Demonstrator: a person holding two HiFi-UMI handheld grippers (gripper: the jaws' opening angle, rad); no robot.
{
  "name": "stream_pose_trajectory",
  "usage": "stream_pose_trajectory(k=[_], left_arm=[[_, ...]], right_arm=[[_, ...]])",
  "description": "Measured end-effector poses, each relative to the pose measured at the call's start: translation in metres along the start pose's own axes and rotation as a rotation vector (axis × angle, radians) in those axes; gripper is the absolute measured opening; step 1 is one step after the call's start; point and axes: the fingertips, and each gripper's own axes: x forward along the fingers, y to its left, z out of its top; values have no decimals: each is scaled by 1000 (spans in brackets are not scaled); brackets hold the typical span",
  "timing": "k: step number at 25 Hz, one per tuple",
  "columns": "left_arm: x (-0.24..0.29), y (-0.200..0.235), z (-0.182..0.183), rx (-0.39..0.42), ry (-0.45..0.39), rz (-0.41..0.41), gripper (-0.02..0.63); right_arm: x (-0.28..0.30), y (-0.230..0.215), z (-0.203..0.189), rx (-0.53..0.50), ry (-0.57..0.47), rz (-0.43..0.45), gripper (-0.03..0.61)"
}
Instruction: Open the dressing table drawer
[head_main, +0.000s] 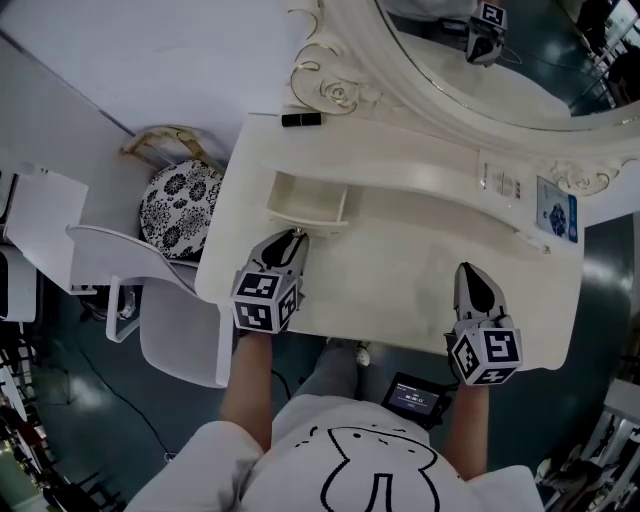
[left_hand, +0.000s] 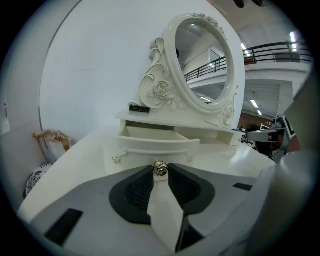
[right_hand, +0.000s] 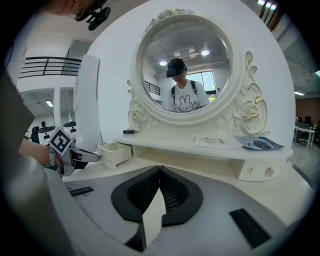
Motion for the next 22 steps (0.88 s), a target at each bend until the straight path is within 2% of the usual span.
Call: stream_pose_trajectory(k=[12,22], left_arm=[[-17,0,4,-65,-42,41,149],[-54,-7,36,-37,-121,55,149]], right_arm=[[-33,-1,13,-15,-40,-25,20],[-56,10,46,-30,-124,-18,18]])
